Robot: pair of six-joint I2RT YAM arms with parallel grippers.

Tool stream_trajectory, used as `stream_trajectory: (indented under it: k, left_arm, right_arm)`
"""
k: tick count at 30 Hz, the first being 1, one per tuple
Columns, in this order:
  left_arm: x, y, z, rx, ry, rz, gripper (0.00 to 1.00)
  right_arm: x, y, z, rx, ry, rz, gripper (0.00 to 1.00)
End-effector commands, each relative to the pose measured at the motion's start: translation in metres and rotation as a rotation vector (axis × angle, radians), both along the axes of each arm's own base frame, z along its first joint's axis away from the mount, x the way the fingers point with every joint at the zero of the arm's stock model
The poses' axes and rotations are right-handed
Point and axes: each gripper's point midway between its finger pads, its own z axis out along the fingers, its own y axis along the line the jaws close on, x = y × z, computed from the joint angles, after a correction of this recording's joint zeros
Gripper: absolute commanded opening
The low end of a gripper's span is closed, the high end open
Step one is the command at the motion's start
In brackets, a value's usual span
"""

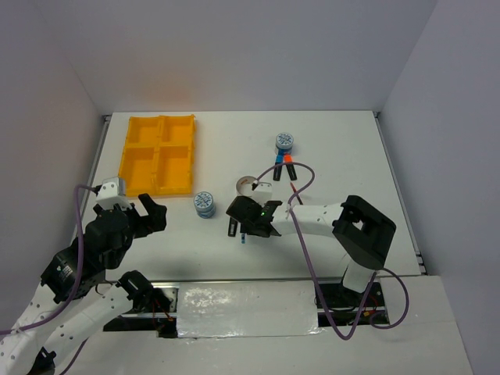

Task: Sort the stationery into containers
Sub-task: Move the pen cap to the center of the board.

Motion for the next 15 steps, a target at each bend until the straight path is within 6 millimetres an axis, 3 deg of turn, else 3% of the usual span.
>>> stream_trajectory:
  k: [1,15]
  left_arm:
    - [0.004,-0.002,0.005,0.009,-0.021,-0.007,0.99]
    - [0.004,-0.001,0.004,0.008,-0.021,-0.003,0.99]
  right_arm:
    - [0.004,0.004,-0.003,0.002,-0.019,-0.001,0.50]
    - [-0.003,0.011,-0.014,-0.017,0.017,0.096,0.47]
